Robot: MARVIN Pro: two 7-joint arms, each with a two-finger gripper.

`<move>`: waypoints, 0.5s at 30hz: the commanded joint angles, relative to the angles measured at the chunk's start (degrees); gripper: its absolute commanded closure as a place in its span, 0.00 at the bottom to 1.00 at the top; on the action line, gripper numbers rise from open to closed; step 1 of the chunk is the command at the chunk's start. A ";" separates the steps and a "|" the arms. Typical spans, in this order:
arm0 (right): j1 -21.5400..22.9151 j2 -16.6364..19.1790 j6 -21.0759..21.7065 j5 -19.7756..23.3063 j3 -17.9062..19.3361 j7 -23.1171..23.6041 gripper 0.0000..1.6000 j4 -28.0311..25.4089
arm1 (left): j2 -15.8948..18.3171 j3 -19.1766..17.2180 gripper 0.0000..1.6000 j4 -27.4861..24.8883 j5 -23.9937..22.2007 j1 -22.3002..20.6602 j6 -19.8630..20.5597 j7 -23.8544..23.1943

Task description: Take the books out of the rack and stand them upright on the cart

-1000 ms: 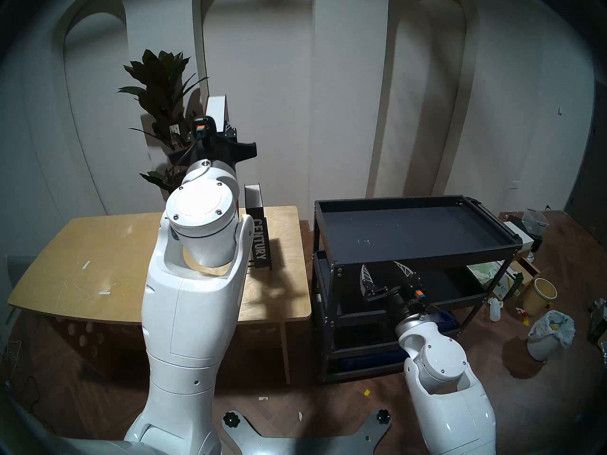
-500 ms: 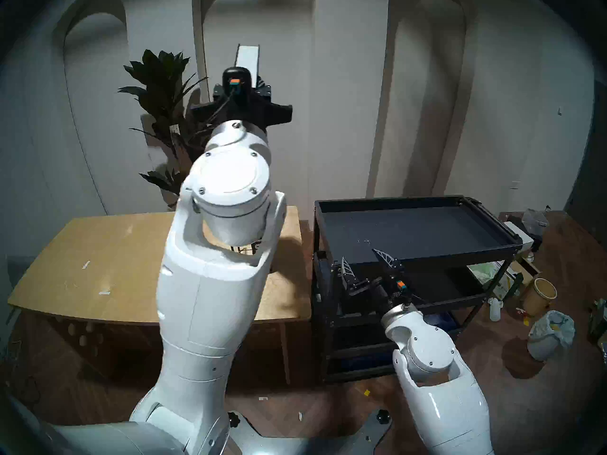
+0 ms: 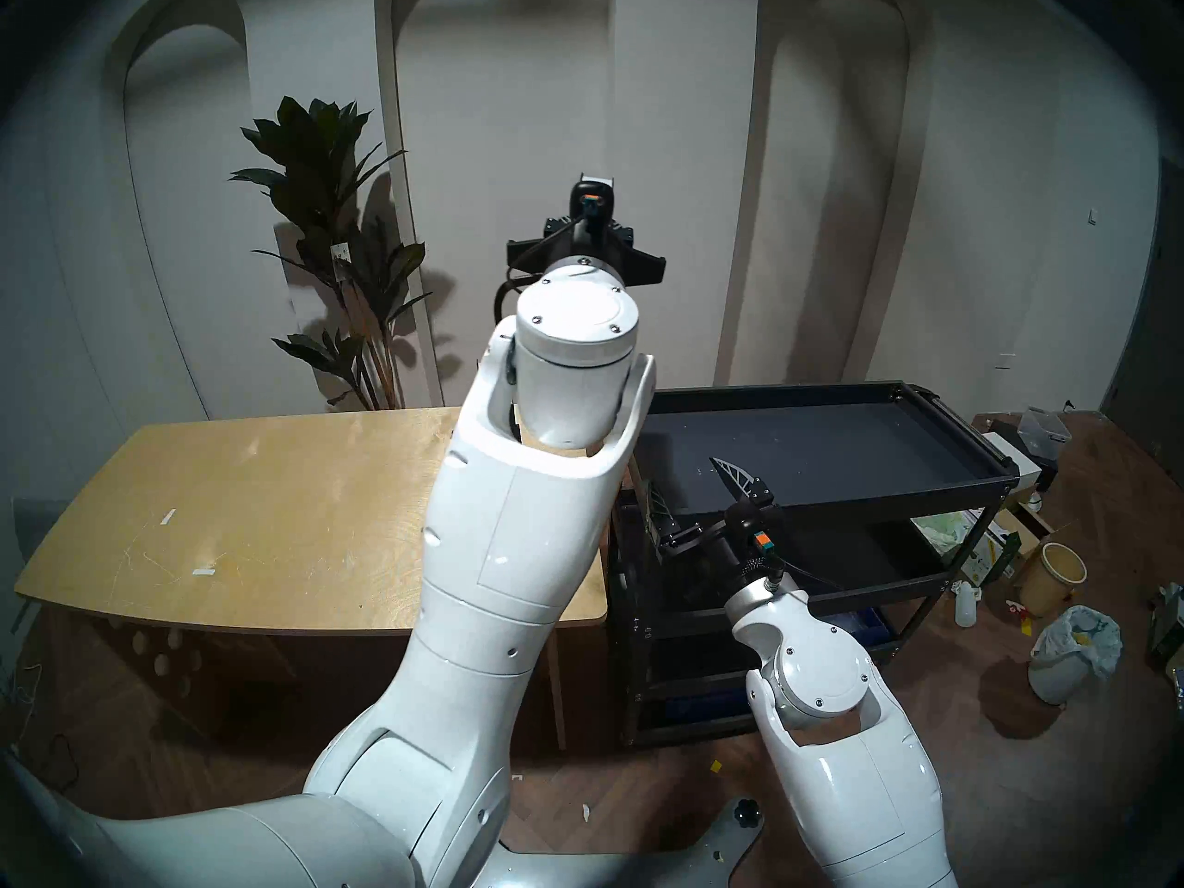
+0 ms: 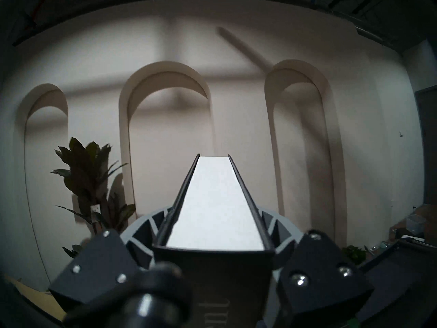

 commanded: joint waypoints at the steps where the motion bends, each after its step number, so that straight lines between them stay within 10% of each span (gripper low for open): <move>1: 3.38 -2.38 -1.98 -0.21 -0.78 -1.73 0.00 -3.17 | -6.28 -0.18 1.00 4.04 0.69 -6.12 0.40 0.43; 15: 10.45 -6.01 0.36 -1.15 -3.51 -9.00 0.00 -3.18 | -11.12 -4.20 1.00 14.08 2.47 -12.28 1.76 3.26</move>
